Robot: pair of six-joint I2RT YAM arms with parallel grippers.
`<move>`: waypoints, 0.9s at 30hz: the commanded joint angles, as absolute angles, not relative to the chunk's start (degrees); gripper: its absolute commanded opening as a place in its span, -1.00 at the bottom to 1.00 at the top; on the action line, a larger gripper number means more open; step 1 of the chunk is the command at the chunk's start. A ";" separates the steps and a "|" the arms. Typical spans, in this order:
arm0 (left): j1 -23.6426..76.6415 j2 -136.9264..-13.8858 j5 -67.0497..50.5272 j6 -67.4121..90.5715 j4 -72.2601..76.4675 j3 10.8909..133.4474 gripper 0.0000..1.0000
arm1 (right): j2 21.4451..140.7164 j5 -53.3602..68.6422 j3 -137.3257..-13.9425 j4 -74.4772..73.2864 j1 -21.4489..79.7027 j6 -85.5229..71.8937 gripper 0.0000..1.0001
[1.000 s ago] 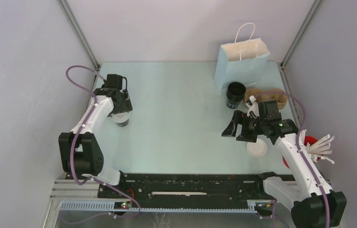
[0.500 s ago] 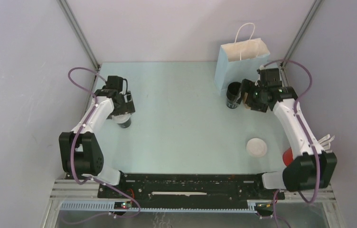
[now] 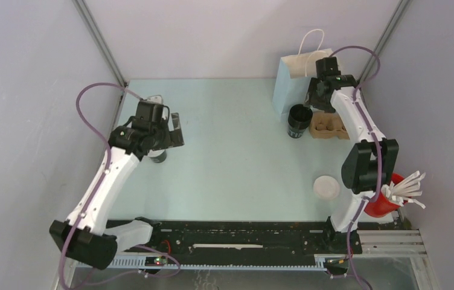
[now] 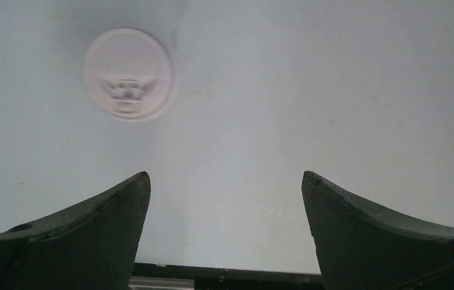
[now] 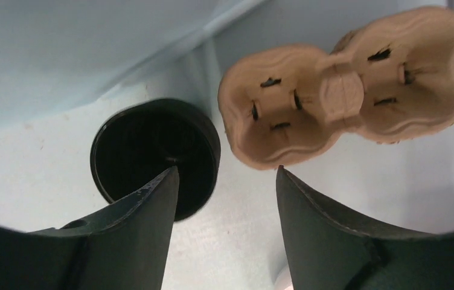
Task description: Pack the takeout coffee
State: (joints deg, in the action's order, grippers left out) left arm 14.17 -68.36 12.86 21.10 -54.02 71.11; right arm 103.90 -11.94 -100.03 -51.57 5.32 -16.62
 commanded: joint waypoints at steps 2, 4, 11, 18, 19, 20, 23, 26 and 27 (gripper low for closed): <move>22.25 -63.40 9.46 25.53 -55.10 73.20 1.00 | 108.35 -24.11 -106.33 -53.02 9.72 -11.20 0.33; 23.35 -63.77 7.86 23.75 -54.47 73.08 1.00 | 109.39 -24.58 -106.40 -52.06 10.81 -10.80 0.31; 25.70 -66.02 8.42 20.81 -55.10 74.37 1.00 | 112.94 -30.11 -106.94 -53.83 14.15 -11.36 0.01; 26.28 -64.18 9.46 20.21 -55.80 73.24 1.00 | 112.64 -35.39 -104.86 -53.04 15.56 -8.65 -0.18; 26.28 -64.01 9.36 20.19 -55.74 73.05 1.00 | 112.19 -35.50 -104.27 -52.49 15.49 -8.24 -0.16; 26.28 -63.91 9.28 20.22 -55.75 72.96 1.00 | 111.98 -35.72 -104.01 -52.35 15.54 -7.93 -0.10; 26.32 -63.69 9.14 20.30 -55.70 72.65 0.99 | 111.72 -35.45 -103.40 -52.09 15.31 -7.76 0.08; 26.52 -63.37 9.11 20.22 -55.73 72.46 1.00 | 111.60 -33.74 -102.55 -52.05 14.31 -9.07 0.07; 26.65 -63.31 9.07 20.15 -55.72 72.43 1.00 | 111.29 -33.23 -101.90 -51.43 14.25 -9.16 0.05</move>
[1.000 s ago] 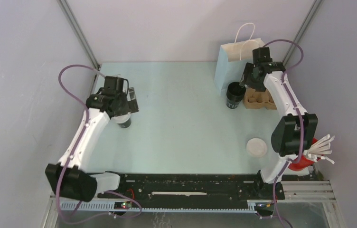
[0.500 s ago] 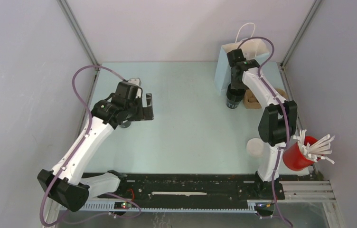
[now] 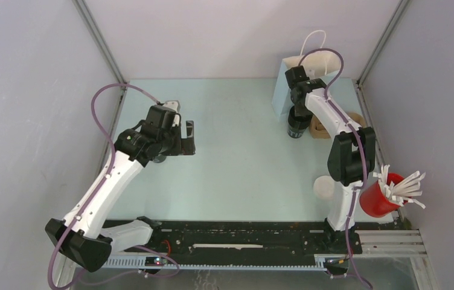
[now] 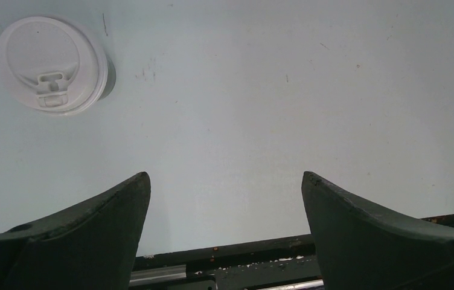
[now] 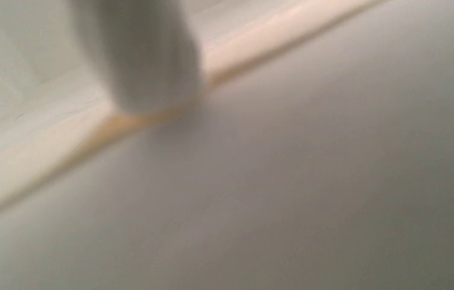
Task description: Pack the takeout coffee
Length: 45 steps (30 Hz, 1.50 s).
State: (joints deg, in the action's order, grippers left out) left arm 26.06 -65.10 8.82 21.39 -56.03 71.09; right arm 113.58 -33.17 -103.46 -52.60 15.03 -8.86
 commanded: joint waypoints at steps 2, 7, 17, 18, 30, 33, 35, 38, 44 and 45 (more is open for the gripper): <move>27.00 -63.28 9.21 19.92 -55.80 72.42 1.00 | 110.67 -32.93 -100.61 -50.19 14.36 -8.87 -0.02; 27.72 -63.04 9.56 19.56 -56.06 72.39 0.99 | 110.27 -33.06 -99.72 -50.01 14.32 -9.04 -0.29; 28.16 -63.06 9.96 19.25 -56.19 72.67 1.00 | 109.57 -35.22 -101.42 -50.17 14.99 -7.78 -0.49; 28.21 -63.15 9.87 19.25 -56.18 72.68 1.00 | 109.41 -35.27 -101.48 -50.11 14.98 -7.59 -0.52; 28.21 -64.56 9.59 19.07 -56.17 73.80 0.99 | 108.66 -34.66 -104.09 -51.94 14.91 -7.73 -0.87; 28.21 -65.15 9.41 19.07 -56.20 74.26 0.99 | 107.97 -33.51 -105.18 -52.94 14.60 -8.17 -0.88; 28.21 -65.50 9.34 19.07 -56.18 74.56 1.00 | 107.42 -32.04 -105.72 -53.50 14.40 -8.81 -0.88; 28.21 -65.90 8.98 19.16 -56.01 74.73 1.00 | 106.89 -29.02 -104.85 -53.18 13.44 -9.75 -0.88; 28.21 -66.52 8.70 19.25 -56.16 75.35 1.00 | 105.35 -21.41 -102.65 -52.62 9.87 -13.11 -0.98; 28.21 -66.49 8.70 19.25 -56.17 75.34 1.00 | 104.73 -20.32 -102.46 -52.49 9.35 -13.57 -0.98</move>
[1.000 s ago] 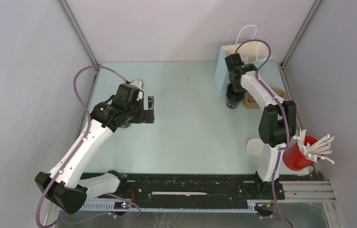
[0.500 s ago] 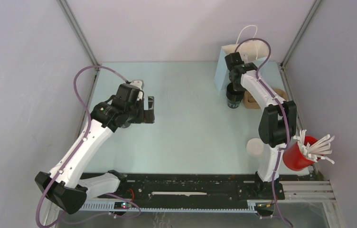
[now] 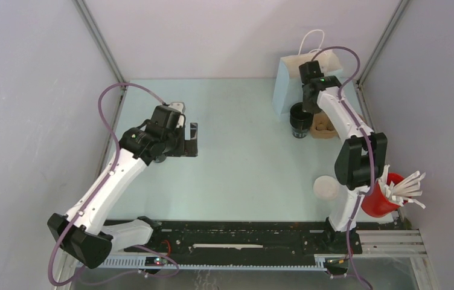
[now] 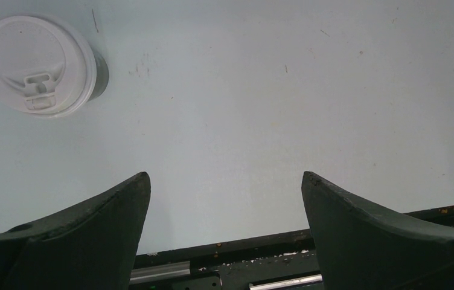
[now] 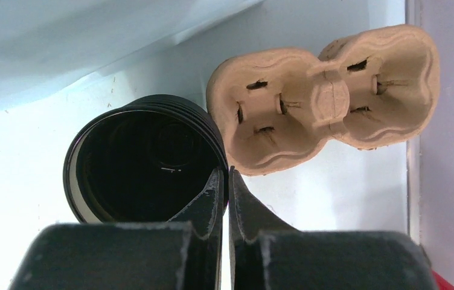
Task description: Pack the takeout coffee
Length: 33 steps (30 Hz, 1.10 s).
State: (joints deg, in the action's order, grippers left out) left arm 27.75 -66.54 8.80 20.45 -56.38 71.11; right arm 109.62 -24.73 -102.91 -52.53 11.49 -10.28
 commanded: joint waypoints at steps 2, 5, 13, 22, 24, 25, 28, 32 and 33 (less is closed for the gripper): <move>28.21 -66.61 8.67 19.25 -56.27 75.53 1.00 | 103.40 -17.04 -101.97 -52.07 7.91 -14.57 -0.98; 28.21 -67.01 8.58 19.25 -56.21 75.87 1.00 | 101.75 -12.98 -100.64 -50.66 6.11 -15.71 -0.96; 28.21 -68.13 8.22 19.48 -56.09 77.42 1.00 | 98.72 -6.84 -100.53 -50.45 3.68 -18.27 -0.98; 27.96 -66.96 6.05 23.53 -56.38 77.56 1.00 | 91.14 -5.20 -101.53 -51.15 4.42 -17.98 -1.00; 27.95 -65.57 5.06 25.87 -56.14 76.17 1.00 | 88.86 -5.39 -101.34 -52.07 6.67 -16.71 -1.00; 27.95 -64.69 4.17 27.25 -55.46 74.79 1.00 | 87.79 -4.97 -100.63 -52.41 8.46 -15.89 -1.00; 27.95 -61.43 0.69 32.57 -52.91 69.77 1.00 | 84.40 -2.68 -94.85 -51.29 16.30 -13.38 -1.00; 28.02 -54.26 -3.19 39.79 -47.54 61.39 1.00 | 81.17 1.79 -82.88 -46.68 26.86 -13.81 -1.00; 28.03 -52.35 -3.63 40.89 -46.89 59.91 1.00 | 80.86 1.87 -80.30 -45.73 29.31 -14.06 -1.00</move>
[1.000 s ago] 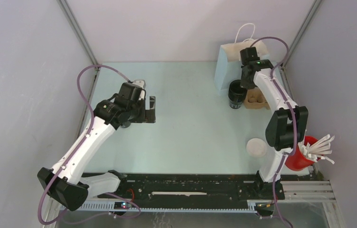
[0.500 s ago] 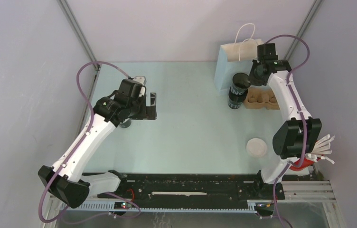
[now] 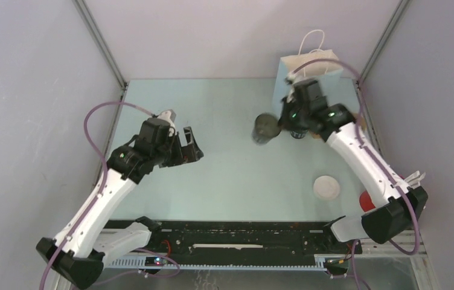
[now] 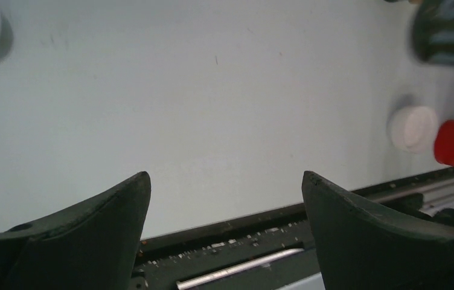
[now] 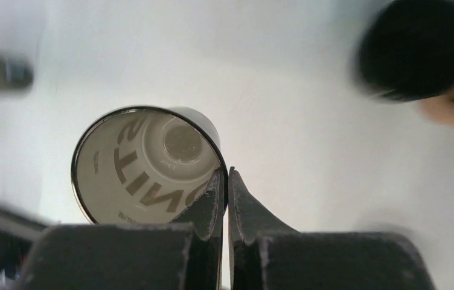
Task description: Pack the takeout coffee
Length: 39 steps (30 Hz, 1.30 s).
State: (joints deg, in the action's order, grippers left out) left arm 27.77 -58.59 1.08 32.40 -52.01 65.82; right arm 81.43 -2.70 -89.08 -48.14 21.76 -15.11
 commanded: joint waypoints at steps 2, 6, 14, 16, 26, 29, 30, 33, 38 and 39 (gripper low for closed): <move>28.12 -50.22 -5.09 42.35 -46.76 57.86 1.00 | 80.69 0.11 -76.41 -44.32 33.82 -14.49 -1.00; 28.90 -47.48 -7.62 44.44 -46.34 55.28 0.99 | 80.61 -3.95 -69.53 -40.50 41.42 -16.13 -1.00; 31.89 -43.75 -8.17 45.01 -46.21 54.04 1.00 | 85.54 -12.46 -65.68 -36.87 49.88 -21.17 -0.95; 32.26 -42.99 -8.49 44.52 -46.40 54.05 1.00 | 85.98 -13.63 -65.09 -36.27 50.73 -22.57 -0.91; 32.43 -40.96 -10.23 38.71 -50.81 56.02 1.00 | 83.03 -14.63 -64.85 -40.24 51.03 -28.69 -0.15; 32.42 -40.38 -10.97 37.53 -51.25 56.17 1.00 | 76.04 -15.62 -65.11 -46.52 50.21 -31.34 0.22; 32.43 -40.15 -11.27 37.31 -51.24 56.30 1.00 | 73.28 -16.59 -65.10 -50.10 49.24 -32.77 0.29; 32.41 -39.43 -11.91 36.66 -51.25 56.43 1.00 | 65.90 -19.63 -64.03 -59.46 43.99 -36.55 0.33; 32.39 -39.13 -13.07 35.17 -50.62 56.55 1.00 | 58.95 -13.23 -55.37 -61.50 22.33 -35.48 0.37; 32.38 -39.23 -13.32 34.92 -50.49 56.62 1.00 | 58.36 -11.79 -53.43 -59.86 19.04 -34.71 0.35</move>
